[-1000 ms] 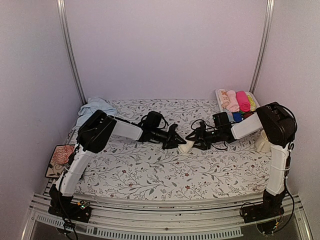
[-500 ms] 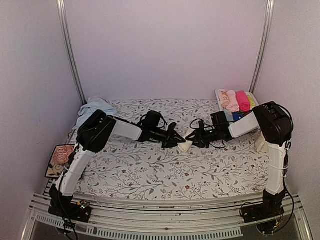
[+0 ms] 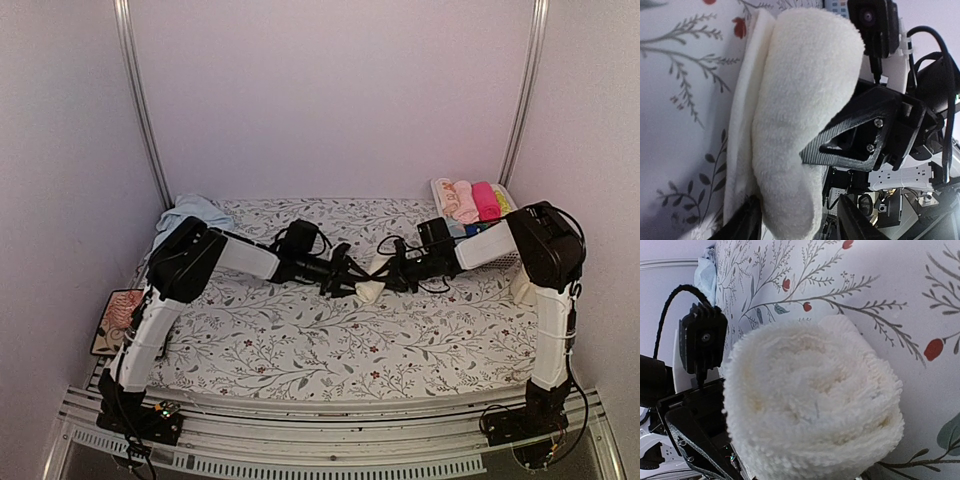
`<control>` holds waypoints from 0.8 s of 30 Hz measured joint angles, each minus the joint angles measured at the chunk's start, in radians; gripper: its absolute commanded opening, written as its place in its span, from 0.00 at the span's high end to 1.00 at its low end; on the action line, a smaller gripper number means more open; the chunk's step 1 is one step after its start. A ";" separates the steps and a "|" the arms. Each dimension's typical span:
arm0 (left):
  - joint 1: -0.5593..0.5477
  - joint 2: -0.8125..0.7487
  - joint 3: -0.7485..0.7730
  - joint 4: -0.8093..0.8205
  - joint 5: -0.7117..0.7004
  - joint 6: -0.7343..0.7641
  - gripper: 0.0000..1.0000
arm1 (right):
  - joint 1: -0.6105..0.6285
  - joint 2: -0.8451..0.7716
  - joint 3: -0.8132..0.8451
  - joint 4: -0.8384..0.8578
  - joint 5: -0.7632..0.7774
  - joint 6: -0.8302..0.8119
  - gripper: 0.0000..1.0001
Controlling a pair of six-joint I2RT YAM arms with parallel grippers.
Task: Roll the towels
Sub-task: Pick up the towel from the center of the board.
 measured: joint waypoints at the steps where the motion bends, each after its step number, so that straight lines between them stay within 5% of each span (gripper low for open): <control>1: 0.003 -0.014 -0.013 -0.015 -0.002 0.014 0.44 | 0.000 0.000 0.011 -0.023 0.002 -0.013 0.97; 10: 0.082 -0.195 -0.155 -0.173 -0.036 0.149 0.40 | -0.007 -0.030 0.138 -0.311 0.035 -0.216 0.98; 24: 0.144 -0.356 -0.180 -0.477 -0.088 0.452 0.39 | -0.162 -0.117 0.616 -0.880 -0.013 -0.710 0.96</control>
